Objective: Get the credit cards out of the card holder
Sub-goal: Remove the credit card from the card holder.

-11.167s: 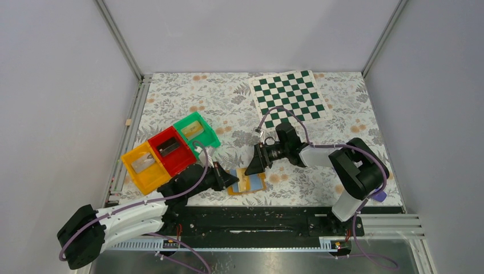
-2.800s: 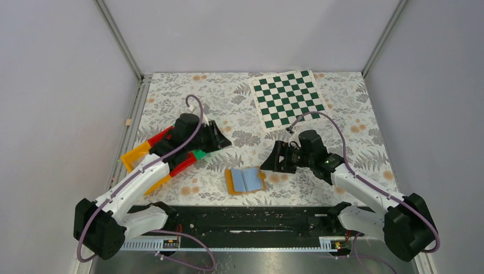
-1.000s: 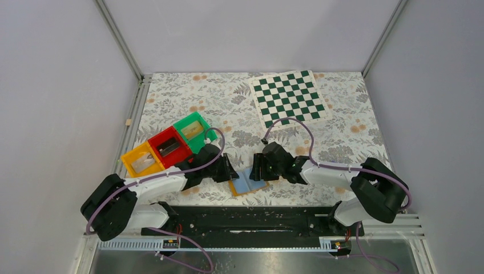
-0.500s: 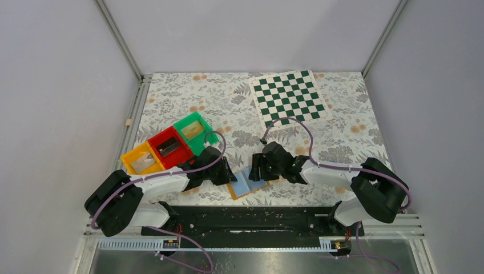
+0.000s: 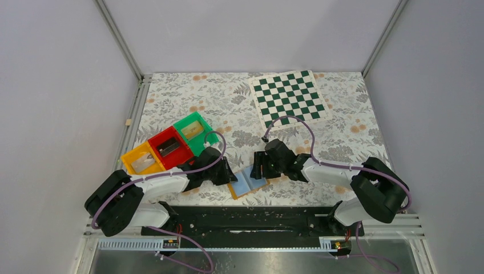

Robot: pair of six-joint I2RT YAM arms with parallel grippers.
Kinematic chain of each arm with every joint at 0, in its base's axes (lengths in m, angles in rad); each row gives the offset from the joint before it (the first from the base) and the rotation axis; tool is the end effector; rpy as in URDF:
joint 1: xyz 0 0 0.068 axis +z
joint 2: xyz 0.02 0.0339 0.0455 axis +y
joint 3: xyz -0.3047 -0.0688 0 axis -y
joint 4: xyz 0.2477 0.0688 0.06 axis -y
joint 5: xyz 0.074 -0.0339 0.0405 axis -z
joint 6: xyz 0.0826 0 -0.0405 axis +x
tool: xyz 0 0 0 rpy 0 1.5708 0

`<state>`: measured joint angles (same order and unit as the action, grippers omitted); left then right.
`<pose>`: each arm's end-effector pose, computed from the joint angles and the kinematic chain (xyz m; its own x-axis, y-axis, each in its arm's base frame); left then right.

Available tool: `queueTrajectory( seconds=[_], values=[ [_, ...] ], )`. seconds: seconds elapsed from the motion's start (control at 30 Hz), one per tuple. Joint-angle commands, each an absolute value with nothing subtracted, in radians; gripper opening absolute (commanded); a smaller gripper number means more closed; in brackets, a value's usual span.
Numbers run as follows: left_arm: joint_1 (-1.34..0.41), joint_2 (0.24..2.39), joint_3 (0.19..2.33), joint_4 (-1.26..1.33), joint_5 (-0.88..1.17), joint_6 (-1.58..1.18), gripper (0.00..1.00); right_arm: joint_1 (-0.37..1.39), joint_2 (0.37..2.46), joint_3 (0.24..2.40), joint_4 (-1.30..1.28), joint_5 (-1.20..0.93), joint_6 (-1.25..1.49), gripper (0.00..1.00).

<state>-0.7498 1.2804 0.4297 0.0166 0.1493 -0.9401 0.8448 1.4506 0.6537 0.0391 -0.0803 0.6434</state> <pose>0.1715 -0.1765 0.1435 -0.9230 -0.2318 -0.3072 0.0028 0.7943 -0.6076 0.2029 0.2385 0.1733 -0.8355 -0.0404 -0.5480 -0.3536 0.8029 0.4799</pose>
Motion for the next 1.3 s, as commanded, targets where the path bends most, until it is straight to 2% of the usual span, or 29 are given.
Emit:
queueTrajectory(
  seconds=[0.0,0.27,0.6,0.83,1.0,1.27],
  values=[
    [-0.754,1.286,0.410,0.089,0.161,-0.946,0.20,0.835,1.465,0.679,0.093,-0.167,0.648,0.66],
    [-0.754,1.302,0.399,0.126,0.192,-0.964,0.20,0.821,1.478,0.639,0.275,-0.345,0.760,0.65],
    [-0.753,1.275,0.370,0.152,0.189,-0.996,0.20,0.819,1.452,0.636,0.346,-0.401,0.802,0.64],
    [-0.754,1.130,0.423,-0.063,0.077,-0.970,0.23,0.815,1.399,0.653,0.169,-0.244,0.688,0.64],
    [-0.755,1.005,0.474,-0.164,0.051,-0.960,0.24,0.797,1.387,0.652,0.105,-0.172,0.626,0.69],
    [-0.755,1.079,0.537,-0.185,0.102,-0.950,0.24,0.787,1.422,0.627,0.187,-0.241,0.668,0.66]
  ],
)
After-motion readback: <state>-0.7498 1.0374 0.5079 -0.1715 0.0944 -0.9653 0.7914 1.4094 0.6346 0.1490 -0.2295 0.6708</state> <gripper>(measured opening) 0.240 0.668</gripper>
